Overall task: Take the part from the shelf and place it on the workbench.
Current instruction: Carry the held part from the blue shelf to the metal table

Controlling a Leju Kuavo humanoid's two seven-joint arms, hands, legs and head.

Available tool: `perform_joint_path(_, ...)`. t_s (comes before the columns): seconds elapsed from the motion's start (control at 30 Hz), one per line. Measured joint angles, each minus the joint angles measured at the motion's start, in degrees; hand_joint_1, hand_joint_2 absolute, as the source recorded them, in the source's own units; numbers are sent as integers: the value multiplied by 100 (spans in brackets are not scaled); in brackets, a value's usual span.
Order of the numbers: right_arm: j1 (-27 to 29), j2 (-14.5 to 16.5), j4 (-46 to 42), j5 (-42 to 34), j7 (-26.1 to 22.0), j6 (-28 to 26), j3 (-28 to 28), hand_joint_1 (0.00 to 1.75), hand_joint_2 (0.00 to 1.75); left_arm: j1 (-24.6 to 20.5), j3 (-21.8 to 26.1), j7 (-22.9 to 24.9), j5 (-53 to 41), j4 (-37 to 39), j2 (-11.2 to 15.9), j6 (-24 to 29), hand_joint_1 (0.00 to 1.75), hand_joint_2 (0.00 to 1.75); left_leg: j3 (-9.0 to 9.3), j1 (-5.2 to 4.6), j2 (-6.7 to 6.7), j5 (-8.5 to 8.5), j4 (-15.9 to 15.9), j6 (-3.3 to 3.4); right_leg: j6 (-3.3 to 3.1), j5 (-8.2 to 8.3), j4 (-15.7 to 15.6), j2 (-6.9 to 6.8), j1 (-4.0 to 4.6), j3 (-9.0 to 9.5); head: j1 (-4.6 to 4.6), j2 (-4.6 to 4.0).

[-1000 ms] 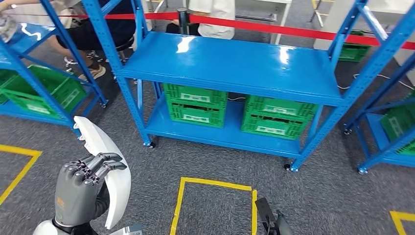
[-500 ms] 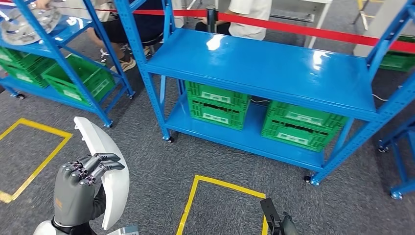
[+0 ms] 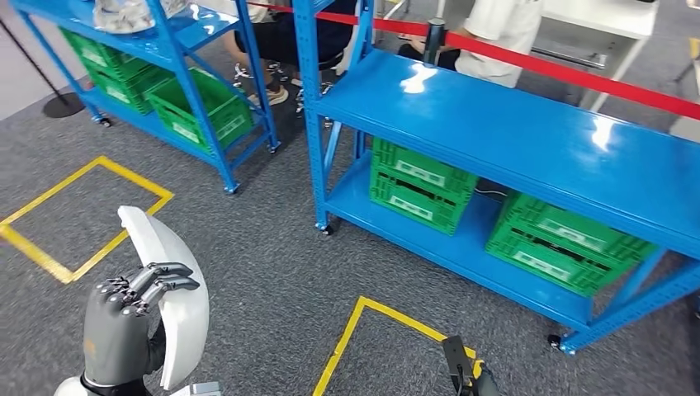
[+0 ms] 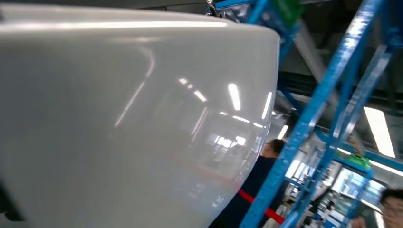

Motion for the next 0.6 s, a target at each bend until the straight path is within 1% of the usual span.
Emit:
perform_joint_path(0.03, 8, 23, 0, -35, -19, -10, -52, 0, 0, 58, 35, -37, 98, 7, 14, 58, 175, 175, -3, 6, -81, -5, 19, -8, 2, 114, -51, 9, -4, -4, 1, 0)
perform_joint_path(0.07, 11, 45, 0, -34, -46, -8, -90, 0, 0, 128, 75, -60, 128, 3, 26, 128, 175, 175, -5, 17, -161, -15, 45, -25, 6, 321, -335, 36, -15, 110, 1, 0)
perform_joint_path(0.1, 14, 64, 0, -3, -75, 2, -114, 0, 0, 211, 120, -58, 78, -13, 35, 196, 175, 175, -10, 30, -234, -31, 78, -51, 14, 519, -731, 118, -35, 284, 2, 0)
perform_joint_path(0.13, 15, 80, 1, 51, -101, 15, -124, 0, 0, 315, 170, -22, -53, -55, 42, 246, 175, 175, -26, 29, -301, -52, 119, -90, 20, 653, -1087, 215, -44, 445, 2, 0)
perform_joint_path(0.17, 15, 91, 2, 109, -122, 32, -128, 0, 0, 440, 223, 32, -218, -118, 46, 274, 175, 175, -43, 29, -360, -67, 149, -130, 14, 723, -1335, 288, -52, 558, 3, 0)
perform_joint_path(0.2, 18, 99, 3, 157, -141, 48, -129, 0, 0, 568, 276, 94, -382, -196, 49, 283, 175, 175, -61, 25, -407, -73, 162, -169, -3, 719, -1436, 329, -49, 603, 2, 0)
perform_joint_path(0.23, 19, 104, 4, 190, -161, 63, -128, 0, 0, 685, 325, 146, -516, -273, 54, 285, 175, 175, -75, 24, -457, -67, 159, -206, -36, 708, -1442, 300, -34, 607, 3, 0)
perform_joint_path(0.27, 20, 105, 4, 205, -175, 77, -129, 0, 0, 779, 363, 179, -601, -334, 59, 285, 175, 175, -91, 35, -506, -53, 141, -236, -77, 716, -1442, 240, -32, 616, 3, 0)
perform_joint_path(0.3, 19, 108, 4, 211, -191, 90, -129, 0, 0, 860, 399, 210, -663, -392, 66, 286, 175, 175, -105, 37, -491, -58, 151, -262, -121, 726, -1454, 177, -32, 632, 1, 0)
perform_joint_path(0.33, 17, 109, 4, 212, -223, 101, -130, 0, 0, 921, 435, 245, -722, -443, 73, 290, 175, 175, -150, 34, -398, -110, 229, -286, -167, 737, -1467, 114, -33, 648, -13, 0)
perform_joint_path(0.37, 18, 110, 4, 209, -270, 111, -132, 0, 0, 966, 470, 291, -795, -486, 79, 294, 175, 175, -246, 31, -248, -228, 421, -308, -205, 745, -1481, 48, -32, 662, -29, 0)
perform_joint_path(0.4, 21, 110, 4, 205, -322, 119, -132, 0, 0, 999, 500, 359, -891, -520, 82, 292, 175, 175, -387, 29, -66, -397, 728, -326, -235, 745, -1488, -24, -21, 665, -46, 0)
perform_joint_path(0.43, 27, 108, 4, 201, -364, 121, -133, 0, 0, 1011, 525, 445, -1013, -535, 81, 288, 175, 175, -573, 32, 73, -585, 1109, -341, -255, 740, -1487, -94, -2, 665, -60, 0)
perform_joint_path(0.47, 30, 104, 4, 200, -379, 122, -134, 0, 0, 1018, 543, 548, -1155, -539, 76, 280, 175, 175, -742, 40, 143, -726, 1459, -350, -266, 733, -1486, -171, 14, 664, -61, 0)
perform_joint_path(0.5, 28, 98, 4, 199, -370, 122, -134, 0, 0, 1025, 562, 656, -1302, -538, 70, 271, 175, 175, -841, 45, 171, -776, 1673, -349, -274, 726, -1485, -246, 29, 666, -62, 0)
perform_joint_path(0.53, 19, 90, 4, 196, -343, 122, -135, 0, 0, 1031, 584, 753, -1425, -539, 62, 262, 175, 175, -827, 46, 187, -719, 1667, -337, -278, 719, -1484, -320, 40, 669, -62, 0)
perform_joint_path(0.57, 9, 83, 4, 191, -304, 121, -135, 0, 0, 1033, 601, 826, -1496, -545, 52, 246, 175, 175, -701, 42, 214, -574, 1444, -313, -279, 713, -1484, -387, 49, 677, -63, 0)
perform_joint_path(0.6, -2, 78, 4, 188, -252, 121, -135, 0, 0, 1031, 616, 872, -1515, -557, 43, 229, 175, 175, -479, 27, 297, -391, 1053, -274, -276, 704, -1485, -451, 58, 689, -63, 0)
